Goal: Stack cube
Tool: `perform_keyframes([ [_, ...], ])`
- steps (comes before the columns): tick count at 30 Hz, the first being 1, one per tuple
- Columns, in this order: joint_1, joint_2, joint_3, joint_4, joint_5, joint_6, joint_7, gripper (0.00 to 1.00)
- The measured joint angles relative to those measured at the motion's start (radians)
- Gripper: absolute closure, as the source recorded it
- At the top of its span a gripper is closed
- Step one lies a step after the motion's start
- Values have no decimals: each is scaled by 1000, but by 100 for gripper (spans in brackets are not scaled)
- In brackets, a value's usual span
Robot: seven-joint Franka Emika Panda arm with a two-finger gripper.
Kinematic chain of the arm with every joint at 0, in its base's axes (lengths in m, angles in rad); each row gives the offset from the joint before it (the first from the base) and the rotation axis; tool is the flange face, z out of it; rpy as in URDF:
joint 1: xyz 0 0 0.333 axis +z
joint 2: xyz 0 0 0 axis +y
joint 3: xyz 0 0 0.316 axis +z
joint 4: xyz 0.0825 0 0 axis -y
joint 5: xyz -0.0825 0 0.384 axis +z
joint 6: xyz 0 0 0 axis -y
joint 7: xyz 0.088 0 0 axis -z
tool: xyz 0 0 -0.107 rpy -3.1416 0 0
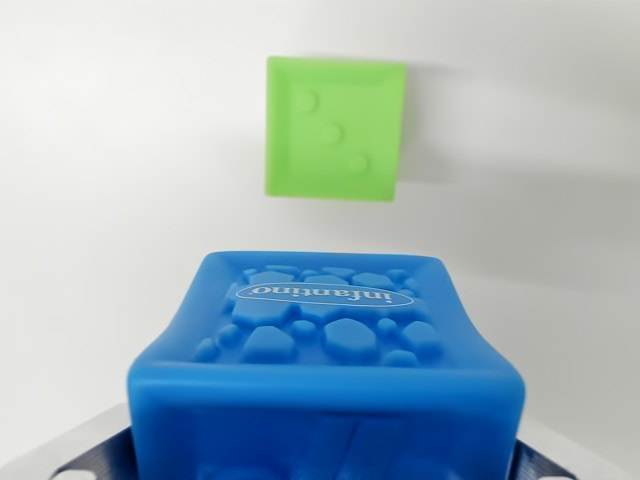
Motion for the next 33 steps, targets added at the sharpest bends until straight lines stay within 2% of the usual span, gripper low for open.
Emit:
perform_keyframes([
  [26, 15, 93, 0, 181, 4, -87, 57, 100],
  [33, 15, 130, 1, 183, 7, -60, 58, 100],
])
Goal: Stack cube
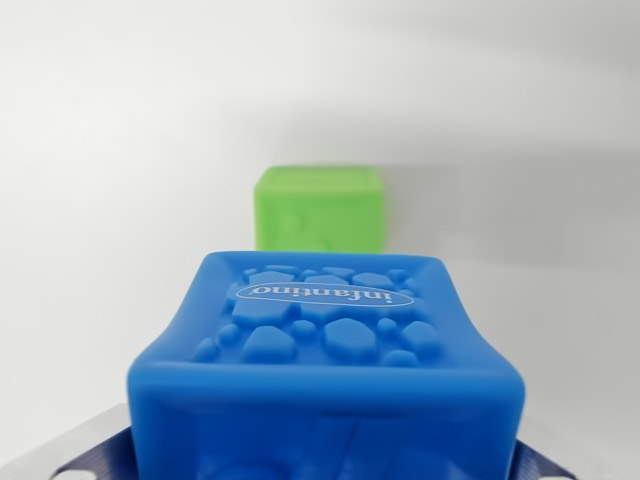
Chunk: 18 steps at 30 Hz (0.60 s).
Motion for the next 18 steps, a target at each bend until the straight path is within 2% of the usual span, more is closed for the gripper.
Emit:
perform_keyframes([
  [18, -1, 86, 3, -4, 5, 89, 0, 100],
])
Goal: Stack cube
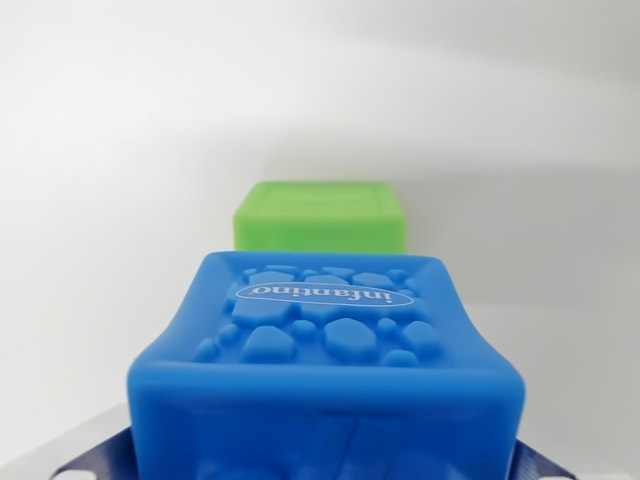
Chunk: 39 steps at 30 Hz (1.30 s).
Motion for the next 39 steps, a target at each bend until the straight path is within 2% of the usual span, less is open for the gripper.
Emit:
perform_keyframes([
  [17, -1, 61, 2, 5, 4, 56, -1, 100],
  [30, -3, 76, 5, 8, 5, 70, -2, 100],
  [31, -3, 76, 5, 8, 5, 70, -2, 0],
  [39, -4, 76, 5, 8, 5, 70, -2, 0],
])
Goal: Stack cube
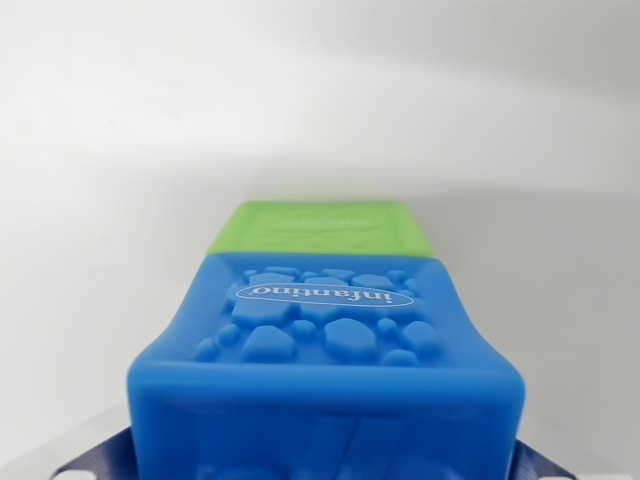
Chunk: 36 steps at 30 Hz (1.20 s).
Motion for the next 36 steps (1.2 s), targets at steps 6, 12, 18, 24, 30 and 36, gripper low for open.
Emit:
perform_keyframes([
  [6, 0, 3, 0, 0, 0, 1, 0, 0],
  [12, 0, 4, 0, 0, 0, 1, 0, 0],
  [18, 0, 4, 0, 0, 0, 1, 0, 0],
  [24, 0, 4, 0, 0, 0, 1, 0, 0],
  [30, 0, 2, 0, 0, 0, 0, 0, 0],
  [36, 0, -13, 0, -1, 0, -12, 0, 0],
])
